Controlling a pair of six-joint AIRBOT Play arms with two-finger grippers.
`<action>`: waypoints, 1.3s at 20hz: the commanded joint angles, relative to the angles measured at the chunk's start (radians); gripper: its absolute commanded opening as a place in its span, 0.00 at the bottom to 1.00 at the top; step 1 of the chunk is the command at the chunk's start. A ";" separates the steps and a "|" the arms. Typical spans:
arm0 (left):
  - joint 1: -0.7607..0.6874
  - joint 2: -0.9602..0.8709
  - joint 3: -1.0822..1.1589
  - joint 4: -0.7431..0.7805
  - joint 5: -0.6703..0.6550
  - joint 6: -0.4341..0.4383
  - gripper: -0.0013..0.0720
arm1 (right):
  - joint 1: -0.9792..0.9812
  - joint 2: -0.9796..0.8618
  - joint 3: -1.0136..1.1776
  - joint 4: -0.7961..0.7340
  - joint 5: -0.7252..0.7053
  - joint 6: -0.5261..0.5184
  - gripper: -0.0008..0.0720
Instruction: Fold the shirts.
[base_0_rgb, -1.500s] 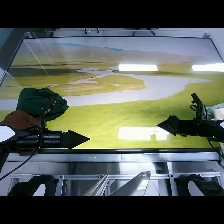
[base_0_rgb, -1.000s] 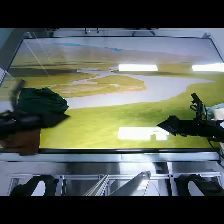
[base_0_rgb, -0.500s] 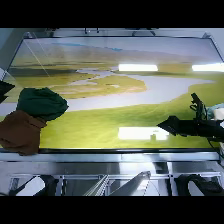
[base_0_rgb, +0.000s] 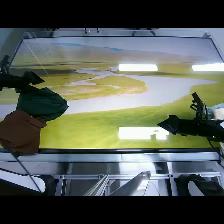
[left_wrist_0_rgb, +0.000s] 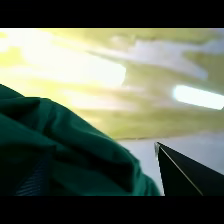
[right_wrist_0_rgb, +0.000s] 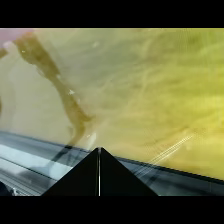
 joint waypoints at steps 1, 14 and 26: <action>-0.062 -0.118 0.157 0.216 -0.204 -0.058 1.00 | 0.001 -0.001 0.000 0.000 -0.003 0.000 0.04; -0.303 0.043 0.484 -0.407 -0.269 0.012 0.05 | 0.000 -0.001 0.000 0.000 -0.014 0.000 0.04; -0.492 0.408 -0.005 -0.390 -0.232 0.070 0.05 | 0.000 0.000 0.000 0.000 -0.005 -0.003 0.04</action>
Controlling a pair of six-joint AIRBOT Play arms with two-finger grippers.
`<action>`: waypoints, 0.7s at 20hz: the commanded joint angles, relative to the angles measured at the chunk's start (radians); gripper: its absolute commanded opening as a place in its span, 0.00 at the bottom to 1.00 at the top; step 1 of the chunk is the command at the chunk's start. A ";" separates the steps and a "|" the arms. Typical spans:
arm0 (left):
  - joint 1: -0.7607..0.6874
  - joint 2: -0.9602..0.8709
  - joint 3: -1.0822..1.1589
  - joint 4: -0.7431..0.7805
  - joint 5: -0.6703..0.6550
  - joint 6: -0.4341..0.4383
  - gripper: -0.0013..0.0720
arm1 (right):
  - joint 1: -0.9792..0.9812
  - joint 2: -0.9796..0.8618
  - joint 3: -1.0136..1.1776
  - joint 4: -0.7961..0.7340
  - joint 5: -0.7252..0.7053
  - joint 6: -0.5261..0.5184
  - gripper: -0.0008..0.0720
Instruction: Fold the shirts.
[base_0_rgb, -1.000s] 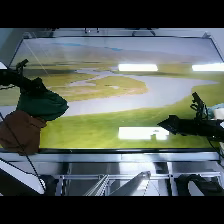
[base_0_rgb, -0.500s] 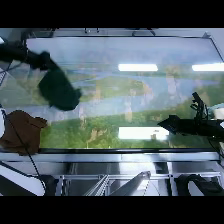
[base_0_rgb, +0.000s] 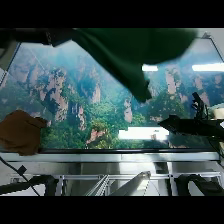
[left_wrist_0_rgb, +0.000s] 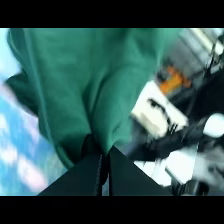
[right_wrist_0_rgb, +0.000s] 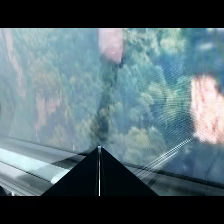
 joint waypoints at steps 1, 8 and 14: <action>-0.048 0.027 -0.212 0.182 -0.003 -0.004 0.05 | 0.000 -0.001 0.000 0.002 0.028 0.000 0.04; 0.033 -0.031 -0.457 0.280 -0.127 -0.076 1.00 | 0.000 -0.001 0.000 -0.003 0.046 -0.002 0.50; 0.010 -0.005 -0.777 0.352 -0.108 -0.075 1.00 | -0.028 -0.179 0.056 -0.002 -0.154 -0.101 0.72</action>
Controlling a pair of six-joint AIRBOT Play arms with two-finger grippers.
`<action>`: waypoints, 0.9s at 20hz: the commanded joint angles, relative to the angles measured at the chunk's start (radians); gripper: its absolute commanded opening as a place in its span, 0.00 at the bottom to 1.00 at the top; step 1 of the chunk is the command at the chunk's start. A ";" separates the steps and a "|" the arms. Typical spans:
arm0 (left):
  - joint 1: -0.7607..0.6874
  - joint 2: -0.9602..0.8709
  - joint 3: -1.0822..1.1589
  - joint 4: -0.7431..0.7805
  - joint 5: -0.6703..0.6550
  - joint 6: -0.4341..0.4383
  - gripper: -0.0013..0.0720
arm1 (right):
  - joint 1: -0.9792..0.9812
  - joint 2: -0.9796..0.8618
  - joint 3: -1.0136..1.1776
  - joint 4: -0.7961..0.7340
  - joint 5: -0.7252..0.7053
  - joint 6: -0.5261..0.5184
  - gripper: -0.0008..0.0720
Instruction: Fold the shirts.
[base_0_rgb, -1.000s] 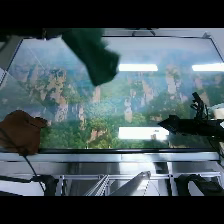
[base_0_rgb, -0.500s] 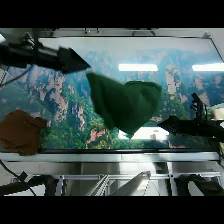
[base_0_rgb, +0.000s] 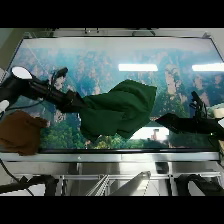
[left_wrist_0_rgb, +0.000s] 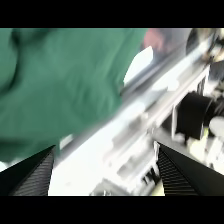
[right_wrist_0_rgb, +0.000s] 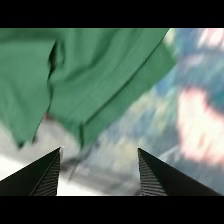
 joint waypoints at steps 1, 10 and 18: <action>-0.030 0.006 -0.189 0.039 0.031 -0.004 1.00 | -0.015 -0.184 0.070 0.000 -0.089 -0.051 0.72; -0.193 -0.019 -0.256 0.032 0.482 -0.016 0.97 | 0.132 -0.779 0.351 0.255 -0.076 -0.229 0.64; -0.198 -0.222 0.001 0.033 0.317 -0.007 0.02 | 0.141 -0.797 0.525 0.271 0.047 -0.259 0.03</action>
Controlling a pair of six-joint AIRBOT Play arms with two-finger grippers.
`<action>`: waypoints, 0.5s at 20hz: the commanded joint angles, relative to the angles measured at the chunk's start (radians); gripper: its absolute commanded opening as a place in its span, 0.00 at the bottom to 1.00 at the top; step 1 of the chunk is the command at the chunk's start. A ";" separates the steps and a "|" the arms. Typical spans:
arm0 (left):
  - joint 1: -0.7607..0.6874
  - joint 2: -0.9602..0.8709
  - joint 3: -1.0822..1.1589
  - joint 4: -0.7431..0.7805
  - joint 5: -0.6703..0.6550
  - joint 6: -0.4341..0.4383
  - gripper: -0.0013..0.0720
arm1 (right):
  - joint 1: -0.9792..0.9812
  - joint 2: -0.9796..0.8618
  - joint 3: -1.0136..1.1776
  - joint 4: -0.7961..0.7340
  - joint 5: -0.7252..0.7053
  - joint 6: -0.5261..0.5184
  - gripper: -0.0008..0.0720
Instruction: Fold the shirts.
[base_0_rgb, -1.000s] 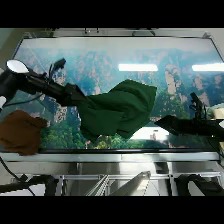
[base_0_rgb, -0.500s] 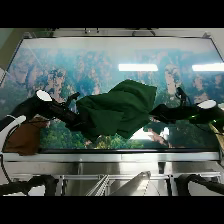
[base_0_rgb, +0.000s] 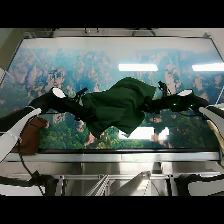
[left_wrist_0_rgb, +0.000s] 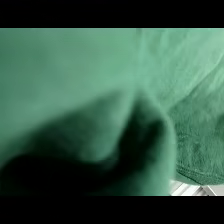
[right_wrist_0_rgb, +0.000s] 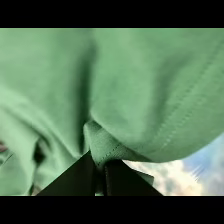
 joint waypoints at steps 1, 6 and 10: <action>0.012 -0.025 0.120 0.000 -0.098 0.008 0.02 | -0.038 0.031 0.074 0.012 0.121 -0.024 0.03; 0.127 0.215 0.376 -0.001 -0.288 0.006 0.02 | -0.221 0.275 0.175 0.013 0.259 -0.022 0.03; 0.286 0.433 0.574 -0.003 -0.301 -0.042 0.05 | -0.384 0.544 0.226 0.085 0.285 0.013 0.03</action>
